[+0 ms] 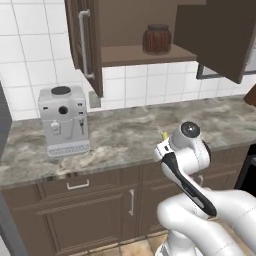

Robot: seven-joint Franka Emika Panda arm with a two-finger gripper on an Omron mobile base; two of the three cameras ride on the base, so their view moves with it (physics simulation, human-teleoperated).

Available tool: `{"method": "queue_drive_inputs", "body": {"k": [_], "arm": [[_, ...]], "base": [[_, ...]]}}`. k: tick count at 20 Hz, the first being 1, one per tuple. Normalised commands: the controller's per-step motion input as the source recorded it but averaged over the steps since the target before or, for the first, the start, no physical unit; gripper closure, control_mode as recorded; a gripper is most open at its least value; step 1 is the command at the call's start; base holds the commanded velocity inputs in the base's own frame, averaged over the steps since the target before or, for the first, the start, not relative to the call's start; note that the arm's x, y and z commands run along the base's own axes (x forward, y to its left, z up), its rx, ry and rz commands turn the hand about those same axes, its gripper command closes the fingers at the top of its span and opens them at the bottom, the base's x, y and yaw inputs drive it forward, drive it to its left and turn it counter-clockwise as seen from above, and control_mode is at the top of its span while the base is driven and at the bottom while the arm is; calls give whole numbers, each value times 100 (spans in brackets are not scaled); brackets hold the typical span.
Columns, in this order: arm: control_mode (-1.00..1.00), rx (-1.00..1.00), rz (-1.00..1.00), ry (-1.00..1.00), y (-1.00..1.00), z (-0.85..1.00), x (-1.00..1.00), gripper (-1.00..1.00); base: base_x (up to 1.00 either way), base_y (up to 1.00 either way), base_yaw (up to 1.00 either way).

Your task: Pick the candle and jar from the dining table and place them in the open cabinet. Close the cabinet after placing the objects.

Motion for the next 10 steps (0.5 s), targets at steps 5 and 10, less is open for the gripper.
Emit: {"method": "queue_drive_inputs", "body": {"k": [5,10], "arm": [[100,0,0,0,0,0,0,100],[100,0,0,0,0,0,0,100]], "base": [[0,-39,4],[2,-32,0]]}}
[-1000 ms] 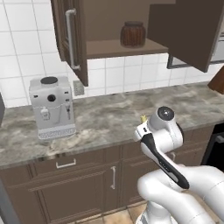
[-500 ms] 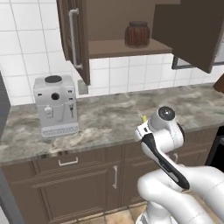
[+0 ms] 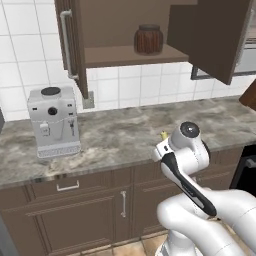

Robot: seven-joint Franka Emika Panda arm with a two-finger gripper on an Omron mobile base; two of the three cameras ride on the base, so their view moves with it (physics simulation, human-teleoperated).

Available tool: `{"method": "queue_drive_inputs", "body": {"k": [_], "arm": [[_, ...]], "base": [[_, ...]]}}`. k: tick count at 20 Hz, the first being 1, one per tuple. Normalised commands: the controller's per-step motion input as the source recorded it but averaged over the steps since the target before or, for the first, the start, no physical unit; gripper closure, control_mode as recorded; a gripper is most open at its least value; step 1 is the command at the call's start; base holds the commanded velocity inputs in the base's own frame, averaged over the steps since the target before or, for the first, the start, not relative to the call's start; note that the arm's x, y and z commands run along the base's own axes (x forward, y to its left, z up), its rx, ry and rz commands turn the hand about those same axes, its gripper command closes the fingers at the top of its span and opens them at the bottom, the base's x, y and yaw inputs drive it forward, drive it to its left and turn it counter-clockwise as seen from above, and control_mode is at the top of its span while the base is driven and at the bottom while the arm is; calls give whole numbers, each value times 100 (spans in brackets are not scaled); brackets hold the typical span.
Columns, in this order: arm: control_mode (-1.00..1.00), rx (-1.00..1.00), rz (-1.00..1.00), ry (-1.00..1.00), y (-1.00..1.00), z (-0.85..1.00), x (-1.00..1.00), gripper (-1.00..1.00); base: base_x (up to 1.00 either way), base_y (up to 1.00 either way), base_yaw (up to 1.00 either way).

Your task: Pick the candle and jar from the dining table and place them in the open cabinet. Close the cabinet after placing the objects.

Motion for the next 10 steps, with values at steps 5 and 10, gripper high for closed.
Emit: {"method": "queue_drive_inputs", "body": {"k": [5,10], "arm": [[100,0,0,0,0,0,0,100],[100,0,0,0,0,0,0,100]], "base": [[13,0,0],[35,1,0]]}}
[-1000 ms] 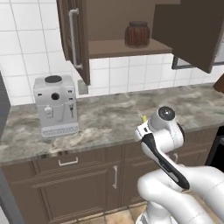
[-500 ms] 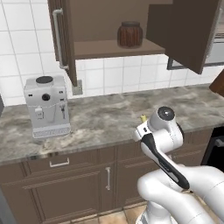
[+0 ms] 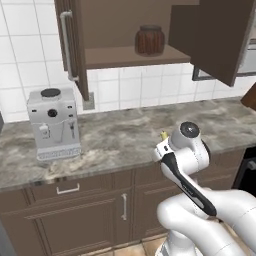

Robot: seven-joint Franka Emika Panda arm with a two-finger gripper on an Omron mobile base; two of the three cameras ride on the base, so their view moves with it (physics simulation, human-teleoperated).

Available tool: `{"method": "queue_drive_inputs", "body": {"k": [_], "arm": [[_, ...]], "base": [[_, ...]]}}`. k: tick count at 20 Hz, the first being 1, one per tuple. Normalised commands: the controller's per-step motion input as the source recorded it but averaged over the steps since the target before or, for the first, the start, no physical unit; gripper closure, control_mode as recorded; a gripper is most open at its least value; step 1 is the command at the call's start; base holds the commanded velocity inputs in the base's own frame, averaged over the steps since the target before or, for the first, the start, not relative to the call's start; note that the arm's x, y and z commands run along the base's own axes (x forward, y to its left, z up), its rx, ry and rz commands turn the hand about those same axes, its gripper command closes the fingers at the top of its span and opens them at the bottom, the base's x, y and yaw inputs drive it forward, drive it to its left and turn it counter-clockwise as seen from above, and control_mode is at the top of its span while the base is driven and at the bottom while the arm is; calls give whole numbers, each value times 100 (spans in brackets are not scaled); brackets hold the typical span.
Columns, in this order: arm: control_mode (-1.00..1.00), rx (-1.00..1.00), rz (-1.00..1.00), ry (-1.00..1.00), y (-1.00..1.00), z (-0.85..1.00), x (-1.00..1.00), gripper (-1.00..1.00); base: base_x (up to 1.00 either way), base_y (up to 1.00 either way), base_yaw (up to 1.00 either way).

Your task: Pick the candle and jar from the dining table and place them in the open cabinet. Close the cabinet after placing the objects.

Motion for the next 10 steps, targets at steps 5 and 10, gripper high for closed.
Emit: {"method": "queue_drive_inputs", "body": {"k": [5,10], "arm": [[100,0,0,0,0,0,0,100],[100,0,0,0,0,0,0,100]], "base": [[40,1,0],[43,2,0]]}}
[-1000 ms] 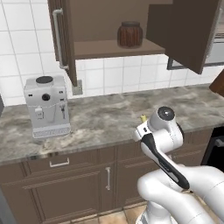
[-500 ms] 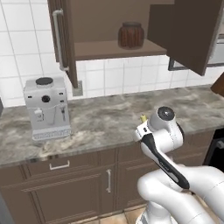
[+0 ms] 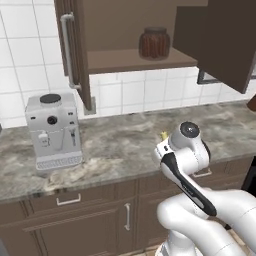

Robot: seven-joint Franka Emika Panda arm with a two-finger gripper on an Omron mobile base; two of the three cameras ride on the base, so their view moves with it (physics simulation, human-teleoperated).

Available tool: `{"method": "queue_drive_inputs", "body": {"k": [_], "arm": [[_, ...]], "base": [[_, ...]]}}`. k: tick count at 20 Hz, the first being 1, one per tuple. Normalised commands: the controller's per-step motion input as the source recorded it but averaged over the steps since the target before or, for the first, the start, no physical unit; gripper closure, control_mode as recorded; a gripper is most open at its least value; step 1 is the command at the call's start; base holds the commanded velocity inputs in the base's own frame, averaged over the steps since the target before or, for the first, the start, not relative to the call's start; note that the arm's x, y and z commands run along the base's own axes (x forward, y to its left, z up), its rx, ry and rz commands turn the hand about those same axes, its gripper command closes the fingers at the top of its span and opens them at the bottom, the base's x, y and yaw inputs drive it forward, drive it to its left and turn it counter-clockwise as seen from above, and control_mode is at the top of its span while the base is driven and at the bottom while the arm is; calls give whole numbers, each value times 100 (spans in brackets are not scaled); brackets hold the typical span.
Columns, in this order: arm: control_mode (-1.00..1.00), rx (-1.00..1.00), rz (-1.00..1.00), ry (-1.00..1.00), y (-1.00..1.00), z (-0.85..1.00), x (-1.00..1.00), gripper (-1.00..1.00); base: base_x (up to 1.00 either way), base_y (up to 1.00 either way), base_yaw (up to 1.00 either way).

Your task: Pick the candle and jar from the dining table and place them in the open cabinet. Close the cabinet after placing the objects.

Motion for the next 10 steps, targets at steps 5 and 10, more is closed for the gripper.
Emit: {"method": "queue_drive_inputs", "body": {"k": [5,10], "arm": [[100,0,0,0,0,0,0,100],[100,0,0,0,0,0,0,100]], "base": [[38,3,0],[26,3,0]]}}
